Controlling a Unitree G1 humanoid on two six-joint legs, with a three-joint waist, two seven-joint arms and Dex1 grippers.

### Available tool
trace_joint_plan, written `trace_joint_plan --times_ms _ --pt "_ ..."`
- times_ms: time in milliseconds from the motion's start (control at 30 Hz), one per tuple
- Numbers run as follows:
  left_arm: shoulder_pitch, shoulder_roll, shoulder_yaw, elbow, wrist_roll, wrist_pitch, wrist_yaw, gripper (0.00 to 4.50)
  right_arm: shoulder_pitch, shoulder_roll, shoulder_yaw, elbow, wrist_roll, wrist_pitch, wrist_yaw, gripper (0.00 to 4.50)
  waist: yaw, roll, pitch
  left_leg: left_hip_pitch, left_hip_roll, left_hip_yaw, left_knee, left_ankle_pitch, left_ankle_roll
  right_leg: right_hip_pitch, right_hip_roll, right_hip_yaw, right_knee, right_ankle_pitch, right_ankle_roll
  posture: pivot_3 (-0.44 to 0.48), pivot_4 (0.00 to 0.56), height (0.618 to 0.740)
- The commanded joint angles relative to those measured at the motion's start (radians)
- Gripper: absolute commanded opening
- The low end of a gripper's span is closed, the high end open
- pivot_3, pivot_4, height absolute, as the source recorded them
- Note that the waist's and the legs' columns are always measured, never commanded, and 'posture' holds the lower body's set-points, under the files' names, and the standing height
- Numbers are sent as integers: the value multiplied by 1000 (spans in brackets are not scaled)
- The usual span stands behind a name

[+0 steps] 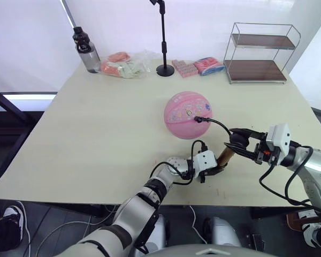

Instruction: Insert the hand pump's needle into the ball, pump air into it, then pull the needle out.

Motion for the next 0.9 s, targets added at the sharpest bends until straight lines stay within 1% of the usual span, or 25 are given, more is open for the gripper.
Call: trace_joint_plan --times_ms 33,133,167,300,433,633,733,900 --pt "71 27 -50 86 61 28 -70 1097 4 -58 -59 10 -2 66 2 1650 1 1 1 0 0 0 0 0 0 0 0 0 0 1 1 0 150 740" --pt "72 29 -50 84 63 23 -81 1097 -32 -113 -144 -68 105 141 6 1650 4 4 5 -2 -1 0 -1 0 -1 -1 -1 0 -1 3 -3 0 150 740" --pt "73 29 -50 84 63 22 -83 1097 -41 -128 -162 -87 129 158 8 1650 4 4 5 -4 -2 0 -1 -1 -1 -3 -1 0 -1 3 -3 0 150 740" --pt "71 32 -54 83 64 15 -99 1097 -87 -188 -234 -137 205 230 12 1650 7 7 11 -6 -3 1 -1 -1 -2 -3 -2 0 -2 3 -3 0 150 740" --pt "71 30 -52 79 54 3 -121 1097 -151 -235 -311 -172 298 310 -6 1650 7 7 17 -6 -4 1 -1 -1 -2 -3 -2 0 -2 3 -3 0 150 740" --pt "70 28 -55 75 53 -3 -144 1097 -227 -284 -379 -182 375 388 -14 1650 2 7 20 -6 -3 2 -1 -1 -2 -4 -1 0 -1 3 -3 0 150 740" --pt "71 30 -58 72 53 -12 -160 1097 -292 -313 -411 -171 419 426 -23 1650 1 8 21 -6 -4 2 -1 -1 -2 -4 -1 0 -1 3 -3 0 150 740" --pt "74 30 -55 69 53 -24 -183 1097 -335 -318 -428 -184 444 461 -38 1650 1 8 24 -6 -3 2 -1 -1 -2 -5 -1 0 -1 3 -3 0 150 740"
